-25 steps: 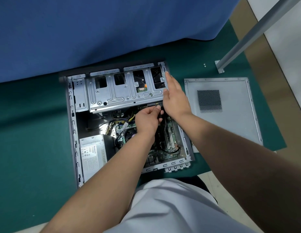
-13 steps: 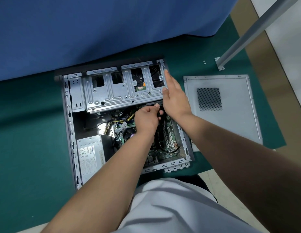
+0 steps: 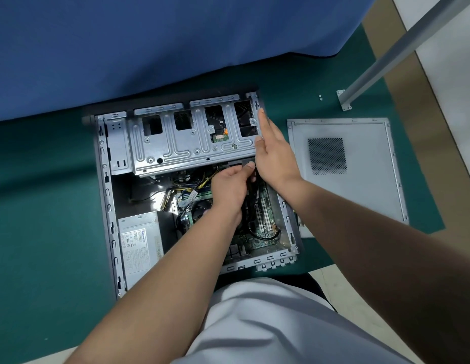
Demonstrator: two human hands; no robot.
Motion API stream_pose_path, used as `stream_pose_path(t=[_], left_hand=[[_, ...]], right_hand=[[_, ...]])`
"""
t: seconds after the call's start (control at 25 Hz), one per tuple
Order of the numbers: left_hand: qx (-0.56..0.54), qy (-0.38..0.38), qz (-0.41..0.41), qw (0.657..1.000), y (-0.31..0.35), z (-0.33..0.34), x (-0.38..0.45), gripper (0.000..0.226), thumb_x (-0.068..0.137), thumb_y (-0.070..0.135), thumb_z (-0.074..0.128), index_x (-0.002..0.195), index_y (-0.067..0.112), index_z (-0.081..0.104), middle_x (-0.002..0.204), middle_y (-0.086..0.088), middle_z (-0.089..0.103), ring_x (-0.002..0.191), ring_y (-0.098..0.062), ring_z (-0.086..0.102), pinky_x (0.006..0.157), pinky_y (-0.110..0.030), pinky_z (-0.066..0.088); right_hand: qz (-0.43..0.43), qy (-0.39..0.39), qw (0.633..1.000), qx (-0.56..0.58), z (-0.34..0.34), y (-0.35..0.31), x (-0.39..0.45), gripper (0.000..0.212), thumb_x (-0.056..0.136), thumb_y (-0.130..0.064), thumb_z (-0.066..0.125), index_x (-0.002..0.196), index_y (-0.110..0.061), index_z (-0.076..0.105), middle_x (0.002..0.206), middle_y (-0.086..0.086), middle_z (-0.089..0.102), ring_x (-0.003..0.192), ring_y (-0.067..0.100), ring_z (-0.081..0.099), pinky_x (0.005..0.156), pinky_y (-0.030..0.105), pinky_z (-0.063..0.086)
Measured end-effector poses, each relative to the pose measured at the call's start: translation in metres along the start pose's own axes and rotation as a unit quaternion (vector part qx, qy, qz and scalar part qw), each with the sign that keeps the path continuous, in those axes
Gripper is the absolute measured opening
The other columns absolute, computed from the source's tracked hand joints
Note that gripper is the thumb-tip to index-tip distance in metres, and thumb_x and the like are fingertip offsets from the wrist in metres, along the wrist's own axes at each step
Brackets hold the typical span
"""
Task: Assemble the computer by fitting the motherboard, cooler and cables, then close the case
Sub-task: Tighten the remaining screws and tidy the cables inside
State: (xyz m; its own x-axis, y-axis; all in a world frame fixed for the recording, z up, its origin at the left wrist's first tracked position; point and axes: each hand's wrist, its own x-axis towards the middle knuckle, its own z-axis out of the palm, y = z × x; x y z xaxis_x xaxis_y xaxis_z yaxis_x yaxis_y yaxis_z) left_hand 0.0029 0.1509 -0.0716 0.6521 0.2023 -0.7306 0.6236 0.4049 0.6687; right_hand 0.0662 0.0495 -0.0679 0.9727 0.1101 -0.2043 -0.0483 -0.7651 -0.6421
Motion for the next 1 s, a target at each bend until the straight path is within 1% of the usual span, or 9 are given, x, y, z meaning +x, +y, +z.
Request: stream_pose_path(t=[0.28,0.4,0.48,0.52,0.6,0.68,0.76,0.84,1.0], left_hand=[[0.011,0.019,-0.008,1.000,0.005,0.004,-0.002,0.021,0.094,0.019,0.075,0.076,0.007,0.071,0.076,-0.010,0.068,0.073,-0.018,0.056,0.072,-0.028,0.046],[0.171,-0.009,0.054,0.984,0.012,-0.011,-0.008,0.028,0.096,0.027,0.071,0.086,0.001,0.074,0.074,-0.003,0.064,0.062,-0.010,0.052,0.064,-0.025,0.043],[0.353,-0.004,0.191,0.916,0.020,-0.034,-0.015,0.018,0.097,0.027,0.067,0.094,0.013,0.078,0.083,0.006,0.070,0.070,-0.004,0.056,0.072,-0.023,0.043],[0.441,0.022,0.293,0.848,0.025,-0.050,-0.018,0.014,0.097,0.024,0.065,0.102,0.018,0.077,0.093,0.008,0.073,0.082,-0.004,0.058,0.080,-0.024,0.044],[0.568,0.079,0.454,0.682,0.035,-0.082,-0.017,0.033,0.093,0.017,0.065,0.125,0.023,0.068,0.123,0.001,0.070,0.113,-0.019,0.057,0.098,-0.037,0.046],[0.681,0.094,0.439,0.579,0.051,-0.108,-0.002,0.064,0.090,0.010,0.064,0.148,0.033,0.047,0.157,-0.009,0.045,0.144,-0.039,0.036,0.116,-0.056,0.032],[0.747,0.075,0.366,0.550,0.065,-0.122,0.015,0.091,0.090,0.002,0.060,0.159,0.046,0.020,0.171,-0.005,0.014,0.155,-0.046,0.009,0.123,-0.065,0.009],[0.766,0.047,0.337,0.545,0.071,-0.126,0.026,0.109,0.087,-0.011,0.055,0.159,0.052,0.003,0.173,-0.002,0.003,0.156,-0.046,-0.001,0.121,-0.070,-0.001],[0.775,0.032,0.335,0.535,0.072,-0.125,0.030,0.116,0.083,-0.022,0.051,0.160,0.049,0.002,0.173,-0.006,-0.001,0.155,-0.047,-0.004,0.117,-0.074,-0.004]], right_hand=[[0.008,-0.004,1.000,-0.013,-0.001,-0.002,-0.002,0.062,0.107,-0.025,0.034,0.160,-0.046,0.010,0.168,-0.015,0.020,0.131,0.023,0.052,0.100,0.029,0.038],[0.023,-0.018,1.000,-0.007,-0.004,-0.007,-0.003,0.062,0.107,-0.025,0.034,0.160,-0.047,0.010,0.168,-0.014,0.019,0.135,0.022,0.048,0.106,0.031,0.037],[0.031,-0.028,0.998,0.036,-0.008,-0.011,-0.004,0.062,0.108,-0.027,0.034,0.160,-0.048,0.008,0.166,-0.011,0.025,0.132,0.018,0.051,0.108,0.031,0.038],[0.043,-0.033,0.996,0.066,-0.011,-0.011,-0.005,0.064,0.107,-0.028,0.035,0.159,-0.050,0.004,0.162,-0.007,0.035,0.119,0.015,0.059,0.102,0.032,0.046],[0.068,-0.046,0.992,0.098,-0.015,-0.009,-0.017,0.072,0.105,-0.031,0.038,0.156,-0.052,-0.009,0.133,-0.001,0.057,0.079,0.008,0.064,0.073,0.029,0.053],[0.078,-0.076,0.990,0.094,-0.015,0.001,-0.038,0.078,0.101,-0.027,0.041,0.157,-0.050,-0.008,0.147,-0.002,0.049,0.078,0.004,0.060,0.075,0.029,0.052],[0.089,-0.094,0.989,0.077,-0.013,0.014,-0.060,0.082,0.097,-0.018,0.047,0.157,-0.047,-0.001,0.161,0.002,0.036,0.070,0.001,0.055,0.066,0.026,0.049],[0.098,-0.108,0.987,0.065,-0.014,0.022,-0.073,0.086,0.094,-0.009,0.049,0.156,-0.047,0.002,0.152,0.007,0.049,0.061,0.002,0.055,0.051,0.019,0.043],[0.132,-0.114,0.984,0.028,-0.020,0.013,-0.076,0.094,0.089,0.002,0.044,0.157,-0.046,0.000,0.118,0.012,0.065,0.069,0.018,0.066,0.052,0.029,0.050]])
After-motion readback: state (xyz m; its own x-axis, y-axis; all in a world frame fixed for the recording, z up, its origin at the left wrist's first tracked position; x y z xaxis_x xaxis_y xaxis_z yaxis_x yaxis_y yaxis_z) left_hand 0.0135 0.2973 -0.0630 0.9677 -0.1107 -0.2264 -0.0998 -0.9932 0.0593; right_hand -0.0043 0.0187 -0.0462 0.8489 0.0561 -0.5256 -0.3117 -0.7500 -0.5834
